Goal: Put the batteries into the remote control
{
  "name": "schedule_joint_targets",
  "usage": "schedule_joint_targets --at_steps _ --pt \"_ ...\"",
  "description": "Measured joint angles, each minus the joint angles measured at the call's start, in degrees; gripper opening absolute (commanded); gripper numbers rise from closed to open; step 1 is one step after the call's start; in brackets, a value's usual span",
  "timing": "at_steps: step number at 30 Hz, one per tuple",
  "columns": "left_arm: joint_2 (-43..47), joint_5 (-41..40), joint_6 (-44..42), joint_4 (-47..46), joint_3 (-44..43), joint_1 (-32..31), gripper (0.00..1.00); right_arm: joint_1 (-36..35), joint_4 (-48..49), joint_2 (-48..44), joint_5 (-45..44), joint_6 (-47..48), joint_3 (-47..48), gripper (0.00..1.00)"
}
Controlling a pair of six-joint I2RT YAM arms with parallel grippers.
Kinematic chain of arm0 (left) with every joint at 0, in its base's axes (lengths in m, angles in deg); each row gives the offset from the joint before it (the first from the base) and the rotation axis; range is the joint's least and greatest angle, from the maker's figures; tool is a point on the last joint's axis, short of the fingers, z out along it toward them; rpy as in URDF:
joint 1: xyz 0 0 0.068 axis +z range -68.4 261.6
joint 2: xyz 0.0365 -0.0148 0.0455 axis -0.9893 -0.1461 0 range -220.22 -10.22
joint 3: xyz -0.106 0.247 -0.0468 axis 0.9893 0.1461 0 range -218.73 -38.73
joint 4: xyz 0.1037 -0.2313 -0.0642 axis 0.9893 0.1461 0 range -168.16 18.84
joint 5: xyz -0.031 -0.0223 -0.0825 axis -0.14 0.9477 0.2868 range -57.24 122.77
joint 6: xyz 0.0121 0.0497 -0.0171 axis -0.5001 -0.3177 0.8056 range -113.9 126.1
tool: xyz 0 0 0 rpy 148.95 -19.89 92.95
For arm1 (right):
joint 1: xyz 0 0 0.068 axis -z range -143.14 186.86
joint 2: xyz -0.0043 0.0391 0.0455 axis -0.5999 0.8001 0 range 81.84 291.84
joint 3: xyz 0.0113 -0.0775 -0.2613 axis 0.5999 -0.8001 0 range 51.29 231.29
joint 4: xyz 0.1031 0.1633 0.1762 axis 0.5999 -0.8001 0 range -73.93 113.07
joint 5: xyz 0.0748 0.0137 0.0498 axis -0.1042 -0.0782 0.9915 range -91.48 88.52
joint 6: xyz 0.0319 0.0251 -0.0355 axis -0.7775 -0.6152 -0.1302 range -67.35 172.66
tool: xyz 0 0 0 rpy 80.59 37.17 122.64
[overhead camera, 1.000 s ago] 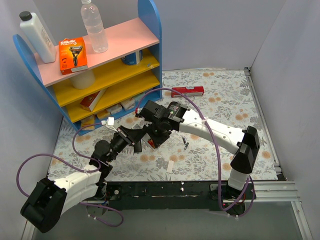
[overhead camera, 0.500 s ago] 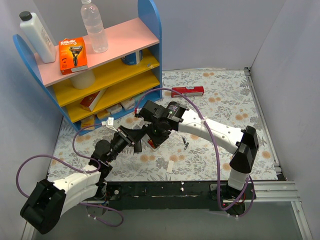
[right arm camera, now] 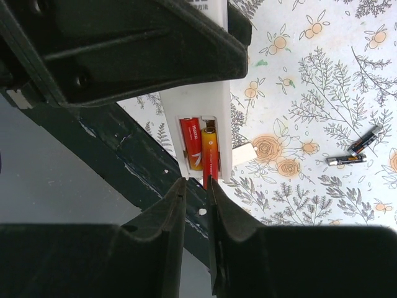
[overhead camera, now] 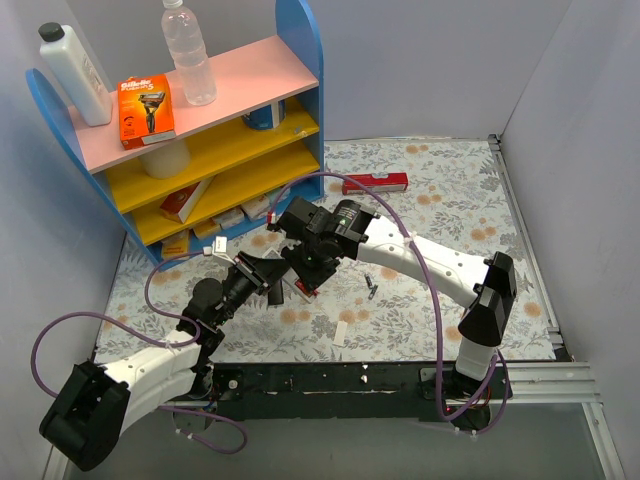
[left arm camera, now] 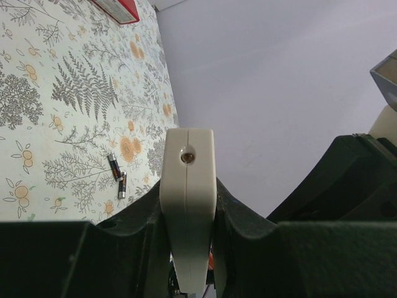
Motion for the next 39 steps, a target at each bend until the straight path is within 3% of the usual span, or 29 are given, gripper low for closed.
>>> schedule_joint_targets --at_steps 15,18,20,25,32,39 --pt "1.16 -0.07 3.13 1.66 0.0 0.02 0.0 -0.26 1.4 -0.79 2.05 3.89 0.35 0.31" --pt "1.79 1.07 3.28 3.8 -0.76 0.02 0.0 -0.26 3.61 -3.85 3.26 9.01 -0.79 0.34" --pt "2.4 1.97 3.23 5.35 -1.75 0.02 0.0 -0.26 4.85 -7.58 4.35 13.57 -2.32 0.42" --pt "4.39 5.22 3.17 9.09 -5.16 0.02 0.0 -0.26 6.67 -16.41 7.58 26.38 -6.64 0.46" --pt "6.21 9.29 2.54 14.51 -8.07 0.02 0.0 -0.31 8.22 -22.97 11.45 43.04 -16.22 0.45" --pt "6.03 13.27 0.96 18.18 -11.41 0.02 0.0 -0.37 9.33 -23.12 15.02 51.41 -17.51 0.45"
